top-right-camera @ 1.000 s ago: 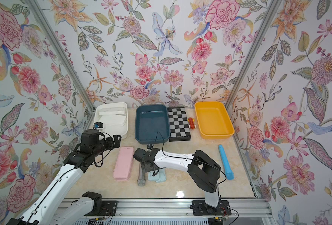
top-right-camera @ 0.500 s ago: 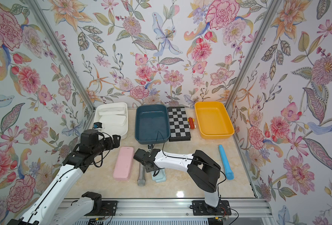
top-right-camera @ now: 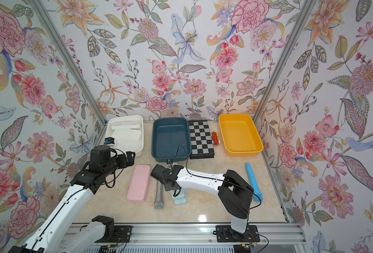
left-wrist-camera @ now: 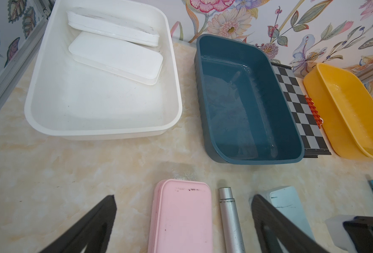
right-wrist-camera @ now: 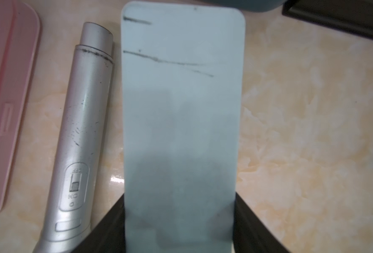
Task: Place the pencil cases by color into the storage box
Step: Pick up the pencil case from the center of the board, then place the pencil case at the storage box.
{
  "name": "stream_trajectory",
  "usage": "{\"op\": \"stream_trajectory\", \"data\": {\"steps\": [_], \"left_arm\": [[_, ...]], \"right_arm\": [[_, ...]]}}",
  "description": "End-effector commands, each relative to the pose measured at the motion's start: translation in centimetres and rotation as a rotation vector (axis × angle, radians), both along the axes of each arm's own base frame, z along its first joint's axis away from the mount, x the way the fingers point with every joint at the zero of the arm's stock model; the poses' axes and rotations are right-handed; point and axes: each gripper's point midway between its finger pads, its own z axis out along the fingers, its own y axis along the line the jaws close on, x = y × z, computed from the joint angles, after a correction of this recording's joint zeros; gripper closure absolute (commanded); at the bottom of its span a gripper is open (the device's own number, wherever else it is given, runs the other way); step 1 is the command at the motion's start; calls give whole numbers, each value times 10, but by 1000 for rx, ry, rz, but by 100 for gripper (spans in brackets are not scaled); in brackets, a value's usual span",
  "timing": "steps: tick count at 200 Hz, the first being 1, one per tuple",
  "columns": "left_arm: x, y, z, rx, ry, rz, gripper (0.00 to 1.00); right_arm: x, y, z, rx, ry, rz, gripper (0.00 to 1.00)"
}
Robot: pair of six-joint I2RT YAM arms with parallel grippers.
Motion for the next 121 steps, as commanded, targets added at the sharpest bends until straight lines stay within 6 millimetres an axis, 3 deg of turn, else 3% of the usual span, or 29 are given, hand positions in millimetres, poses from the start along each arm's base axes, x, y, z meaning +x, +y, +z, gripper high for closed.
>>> {"op": "stream_trajectory", "data": {"steps": [1, 33, 68, 97, 121], "left_arm": [[-1, 2, -11, -3, 32, 4, 2], [-1, -4, -13, -30, 42, -12, 2], [7, -15, -1, -72, 31, -35, 2], [17, -25, -5, -64, 50, -58, 2], [25, -41, -11, -56, 66, -99, 2]], "right_arm": [[30, -25, 55, 10, -112, -33, 46], [74, -70, 89, 36, -173, -112, 46], [135, -132, 109, 66, -232, -247, 46], [187, -186, 119, 78, -273, -378, 45], [216, -220, 119, 93, -294, -466, 44]]}}
